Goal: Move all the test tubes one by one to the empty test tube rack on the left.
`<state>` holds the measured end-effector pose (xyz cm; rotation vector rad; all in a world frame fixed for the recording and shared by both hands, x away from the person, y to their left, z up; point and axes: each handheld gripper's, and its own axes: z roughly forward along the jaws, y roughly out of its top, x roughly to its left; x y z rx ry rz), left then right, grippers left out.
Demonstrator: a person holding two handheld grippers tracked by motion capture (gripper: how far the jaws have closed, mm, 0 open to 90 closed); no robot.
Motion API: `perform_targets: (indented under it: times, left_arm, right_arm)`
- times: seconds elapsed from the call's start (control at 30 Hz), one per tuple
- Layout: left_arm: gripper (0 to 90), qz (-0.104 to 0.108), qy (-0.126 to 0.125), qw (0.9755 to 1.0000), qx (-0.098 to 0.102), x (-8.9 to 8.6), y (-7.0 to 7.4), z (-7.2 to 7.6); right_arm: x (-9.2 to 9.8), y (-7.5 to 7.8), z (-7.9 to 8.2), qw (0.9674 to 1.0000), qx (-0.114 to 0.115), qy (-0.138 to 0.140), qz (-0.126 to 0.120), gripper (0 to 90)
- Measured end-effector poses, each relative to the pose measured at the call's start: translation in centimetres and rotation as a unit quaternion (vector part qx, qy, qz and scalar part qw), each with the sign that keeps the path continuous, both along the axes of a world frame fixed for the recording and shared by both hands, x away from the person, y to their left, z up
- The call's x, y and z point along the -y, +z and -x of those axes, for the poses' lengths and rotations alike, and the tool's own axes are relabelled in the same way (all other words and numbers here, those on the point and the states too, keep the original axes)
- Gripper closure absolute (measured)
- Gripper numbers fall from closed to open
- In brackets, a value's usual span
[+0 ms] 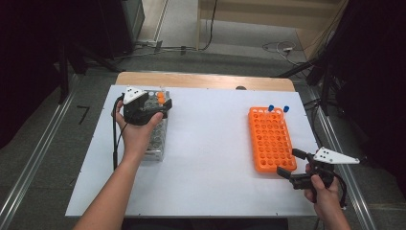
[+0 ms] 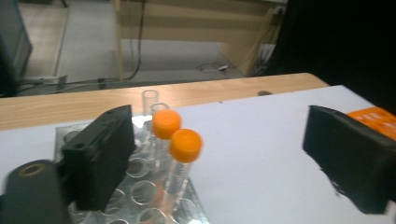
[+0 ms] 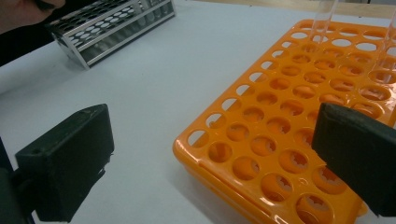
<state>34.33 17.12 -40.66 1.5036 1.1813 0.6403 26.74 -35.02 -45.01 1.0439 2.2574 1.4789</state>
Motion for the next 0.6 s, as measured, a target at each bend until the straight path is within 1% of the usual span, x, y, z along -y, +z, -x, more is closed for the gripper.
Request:
perform_targets:
  times: [0.07,0.13,0.17,0.23,0.3,0.37,0.47,0.53,0.6]
  left_arm:
    - [2.2,0.002,-0.012,0.9999,0.004,0.1,0.2,0.9]
    - [0.4,0.002,-0.025,0.9997,0.005,0.2,0.2,1.8]
    - [0.0,-0.002,-0.031,0.9995,0.007,0.3,0.2,2.2]
    - [0.0,0.0,-0.041,0.9991,0.01,0.4,0.2,3.1]
    - [0.0,0.007,-0.048,0.9987,0.015,0.3,0.2,4.1]
    - [0.0,0.005,-0.051,0.9985,0.02,0.3,0.1,5.0]
    - [0.0,0.015,-0.061,0.9978,0.022,0.3,-0.2,6.3]
    - [0.0,0.014,-0.067,0.9974,0.024,0.2,-0.4,7.1]
    - [0.0,0.008,-0.073,0.997,0.026,0.3,-0.6,7.8]
  right_arm:
    - [0.0,0.0,-0.1,1.0,-0.001,-0.003,0.0,0.0]
    - [-0.1,0.1,-0.3,1.0,0.0,-0.007,0.001,0.0]
    - [-0.1,0.1,-0.3,1.0,0.002,-0.009,0.001,0.0]
    - [-0.2,0.2,-0.6,0.9999,0.0,-0.013,-0.002,0.0]
    - [-0.3,0.3,-0.9,0.9998,0.001,-0.019,0.0,0.0]
    - [-0.3,0.4,-1.2,0.9997,0.002,-0.024,-0.004,0.0]
    - [-0.2,0.7,-1.9,0.9991,0.005,-0.041,-0.001,0.0]
    - [-0.1,0.8,-2.4,0.9988,0.007,-0.048,0.004,1.0]
    - [0.0,0.8,-2.9,0.9986,0.007,-0.052,0.004,1.7]
